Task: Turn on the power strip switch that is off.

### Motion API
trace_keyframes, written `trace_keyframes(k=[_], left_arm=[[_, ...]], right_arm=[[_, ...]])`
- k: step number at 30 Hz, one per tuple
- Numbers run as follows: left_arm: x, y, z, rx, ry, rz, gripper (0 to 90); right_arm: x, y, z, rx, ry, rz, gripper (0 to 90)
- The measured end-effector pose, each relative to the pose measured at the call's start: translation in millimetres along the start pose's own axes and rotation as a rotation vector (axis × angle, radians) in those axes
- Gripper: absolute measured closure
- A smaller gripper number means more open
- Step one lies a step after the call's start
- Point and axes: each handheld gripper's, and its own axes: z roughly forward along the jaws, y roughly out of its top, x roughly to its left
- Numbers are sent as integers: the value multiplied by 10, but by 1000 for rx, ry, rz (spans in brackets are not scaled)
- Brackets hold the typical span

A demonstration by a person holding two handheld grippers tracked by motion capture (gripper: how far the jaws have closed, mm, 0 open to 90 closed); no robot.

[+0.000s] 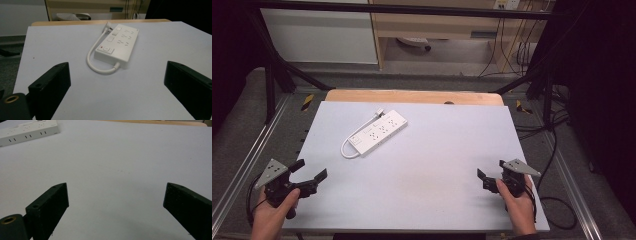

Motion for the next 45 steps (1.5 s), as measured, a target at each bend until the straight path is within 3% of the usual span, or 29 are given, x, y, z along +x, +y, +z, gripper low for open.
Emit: trace_keyframes(k=[12,21,27,31,45], left_arm=[[2,35,33,-33,3,9,72],[29,173,101,-36,-28,-42,70],[72,275,123,-39,1,-31,63],[72,342,148,-31,-2,-13,62],[-30,633,419,-23,-47,20,61]], right_arm=[[23,-4,-3,7,-16,-1,45],[25,8,-29,-6,-7,3,48],[58,13,-38,-8,3,-12,52],[63,15,-38,-8,16,-16,52],[115,17,-20,6,26,-40,46]])
